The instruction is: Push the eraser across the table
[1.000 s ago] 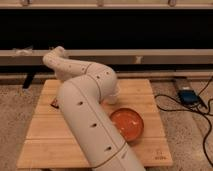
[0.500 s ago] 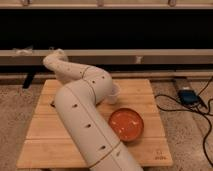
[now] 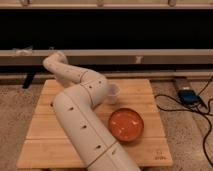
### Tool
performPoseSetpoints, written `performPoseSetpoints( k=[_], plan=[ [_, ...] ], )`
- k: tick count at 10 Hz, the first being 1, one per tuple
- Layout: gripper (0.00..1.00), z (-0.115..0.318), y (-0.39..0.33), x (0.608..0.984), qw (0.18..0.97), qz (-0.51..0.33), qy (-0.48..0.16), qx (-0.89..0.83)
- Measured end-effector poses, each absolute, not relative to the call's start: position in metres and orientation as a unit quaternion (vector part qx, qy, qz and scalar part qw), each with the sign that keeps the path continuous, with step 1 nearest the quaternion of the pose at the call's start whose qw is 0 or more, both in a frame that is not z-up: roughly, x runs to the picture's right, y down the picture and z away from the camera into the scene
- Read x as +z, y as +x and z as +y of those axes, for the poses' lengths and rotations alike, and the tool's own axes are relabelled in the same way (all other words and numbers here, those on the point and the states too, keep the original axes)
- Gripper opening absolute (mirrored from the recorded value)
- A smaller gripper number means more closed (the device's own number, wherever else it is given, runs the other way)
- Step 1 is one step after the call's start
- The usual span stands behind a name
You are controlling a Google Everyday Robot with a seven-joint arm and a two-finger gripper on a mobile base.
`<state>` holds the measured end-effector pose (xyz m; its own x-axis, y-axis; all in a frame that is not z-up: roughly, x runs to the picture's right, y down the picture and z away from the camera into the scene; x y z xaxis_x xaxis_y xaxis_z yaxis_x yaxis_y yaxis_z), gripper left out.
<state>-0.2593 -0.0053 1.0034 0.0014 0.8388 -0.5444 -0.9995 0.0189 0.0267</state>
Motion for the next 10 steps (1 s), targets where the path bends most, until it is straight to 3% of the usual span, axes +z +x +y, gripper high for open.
performPoseSetpoints(
  k=[10],
  plan=[
    [0.00, 0.039, -0.291, 0.977, 0.697, 0.224, -0.253, 0.632]
  ],
)
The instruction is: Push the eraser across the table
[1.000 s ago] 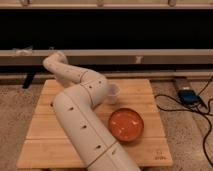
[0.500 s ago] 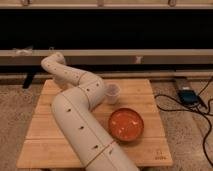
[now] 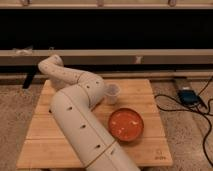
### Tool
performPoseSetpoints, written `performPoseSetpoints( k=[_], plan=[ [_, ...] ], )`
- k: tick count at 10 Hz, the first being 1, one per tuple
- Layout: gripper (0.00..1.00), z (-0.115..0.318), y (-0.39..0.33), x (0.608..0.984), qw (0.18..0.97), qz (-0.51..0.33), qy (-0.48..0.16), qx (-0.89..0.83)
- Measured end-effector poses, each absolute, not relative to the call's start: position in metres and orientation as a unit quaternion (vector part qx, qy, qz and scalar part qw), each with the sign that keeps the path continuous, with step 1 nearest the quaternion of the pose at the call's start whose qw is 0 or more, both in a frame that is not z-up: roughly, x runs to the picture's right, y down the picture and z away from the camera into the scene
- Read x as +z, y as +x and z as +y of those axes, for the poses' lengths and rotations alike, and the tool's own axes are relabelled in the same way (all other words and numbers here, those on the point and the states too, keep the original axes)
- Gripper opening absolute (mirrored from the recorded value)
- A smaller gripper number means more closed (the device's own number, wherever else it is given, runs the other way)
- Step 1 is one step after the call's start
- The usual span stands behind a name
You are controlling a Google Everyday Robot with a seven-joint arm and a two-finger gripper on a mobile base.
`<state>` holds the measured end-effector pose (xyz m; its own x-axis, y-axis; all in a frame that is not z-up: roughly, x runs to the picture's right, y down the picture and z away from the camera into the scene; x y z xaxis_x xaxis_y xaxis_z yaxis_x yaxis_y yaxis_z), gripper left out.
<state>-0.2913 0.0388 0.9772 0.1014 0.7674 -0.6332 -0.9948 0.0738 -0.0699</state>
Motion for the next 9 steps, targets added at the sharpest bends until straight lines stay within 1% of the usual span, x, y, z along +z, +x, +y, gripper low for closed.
performPoseSetpoints(
  k=[3, 5, 9],
  plan=[
    [0.00, 0.054, -0.304, 0.963, 0.705, 0.221, -0.269, 0.618],
    [0.00, 0.061, -0.300, 0.956, 0.706, 0.223, -0.273, 0.614],
    [0.00, 0.089, -0.295, 0.933, 0.712, 0.223, -0.284, 0.602]
  ],
)
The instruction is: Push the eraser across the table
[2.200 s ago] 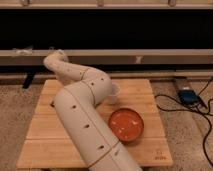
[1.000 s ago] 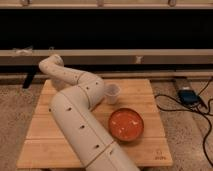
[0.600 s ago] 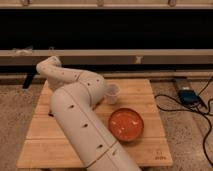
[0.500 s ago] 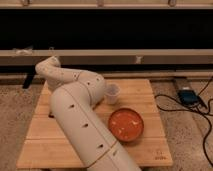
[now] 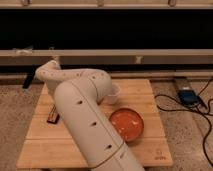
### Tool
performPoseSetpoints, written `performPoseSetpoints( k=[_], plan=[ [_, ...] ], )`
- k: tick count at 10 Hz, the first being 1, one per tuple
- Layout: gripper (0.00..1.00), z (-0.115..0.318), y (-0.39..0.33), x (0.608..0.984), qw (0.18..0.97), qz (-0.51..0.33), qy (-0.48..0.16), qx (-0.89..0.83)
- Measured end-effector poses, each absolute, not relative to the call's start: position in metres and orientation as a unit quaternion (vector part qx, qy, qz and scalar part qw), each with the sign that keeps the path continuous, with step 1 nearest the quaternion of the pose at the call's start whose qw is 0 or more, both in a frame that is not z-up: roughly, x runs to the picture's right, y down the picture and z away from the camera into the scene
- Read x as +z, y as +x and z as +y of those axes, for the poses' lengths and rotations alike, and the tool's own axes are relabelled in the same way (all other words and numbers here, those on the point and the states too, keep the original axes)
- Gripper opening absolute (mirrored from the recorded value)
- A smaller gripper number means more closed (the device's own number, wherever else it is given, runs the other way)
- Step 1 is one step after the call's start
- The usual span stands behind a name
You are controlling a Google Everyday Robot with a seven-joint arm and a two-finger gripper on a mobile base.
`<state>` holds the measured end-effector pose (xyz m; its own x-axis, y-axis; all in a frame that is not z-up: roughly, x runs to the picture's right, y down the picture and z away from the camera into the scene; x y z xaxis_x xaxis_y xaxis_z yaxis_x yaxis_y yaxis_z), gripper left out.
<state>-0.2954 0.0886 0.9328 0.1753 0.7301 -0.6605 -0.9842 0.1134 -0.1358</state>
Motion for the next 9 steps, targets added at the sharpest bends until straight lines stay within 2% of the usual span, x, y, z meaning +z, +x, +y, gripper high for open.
performPoseSetpoints(
  k=[9],
  plan=[
    [0.00, 0.157, -0.302, 0.874, 0.744, 0.212, -0.326, 0.543]
  ],
)
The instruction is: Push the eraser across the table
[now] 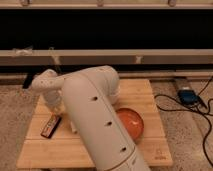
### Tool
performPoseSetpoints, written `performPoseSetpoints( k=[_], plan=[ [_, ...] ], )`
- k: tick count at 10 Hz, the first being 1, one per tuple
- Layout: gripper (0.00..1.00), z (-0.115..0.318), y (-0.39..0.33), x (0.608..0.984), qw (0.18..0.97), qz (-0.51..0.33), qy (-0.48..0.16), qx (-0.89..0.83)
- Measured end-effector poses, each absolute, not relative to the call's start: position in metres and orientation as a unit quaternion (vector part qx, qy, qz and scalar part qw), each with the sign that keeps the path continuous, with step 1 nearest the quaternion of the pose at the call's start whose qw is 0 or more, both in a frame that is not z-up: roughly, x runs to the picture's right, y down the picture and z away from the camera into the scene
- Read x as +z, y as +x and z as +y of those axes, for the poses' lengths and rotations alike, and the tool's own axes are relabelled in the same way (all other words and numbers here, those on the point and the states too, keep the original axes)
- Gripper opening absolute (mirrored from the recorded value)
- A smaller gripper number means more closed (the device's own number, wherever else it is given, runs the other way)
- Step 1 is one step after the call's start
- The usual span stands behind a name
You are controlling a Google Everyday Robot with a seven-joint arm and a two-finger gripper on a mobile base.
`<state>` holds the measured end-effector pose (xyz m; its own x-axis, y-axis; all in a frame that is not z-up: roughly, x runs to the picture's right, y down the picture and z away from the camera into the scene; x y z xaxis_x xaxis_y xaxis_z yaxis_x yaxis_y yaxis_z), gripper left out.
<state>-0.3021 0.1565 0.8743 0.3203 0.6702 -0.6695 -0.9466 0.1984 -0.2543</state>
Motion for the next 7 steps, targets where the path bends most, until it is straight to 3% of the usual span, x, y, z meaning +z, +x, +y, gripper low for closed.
performPoseSetpoints(
  k=[7],
  plan=[
    [0.00, 0.224, -0.328, 0.826, 0.774, 0.214, -0.381, 0.458]
  ],
)
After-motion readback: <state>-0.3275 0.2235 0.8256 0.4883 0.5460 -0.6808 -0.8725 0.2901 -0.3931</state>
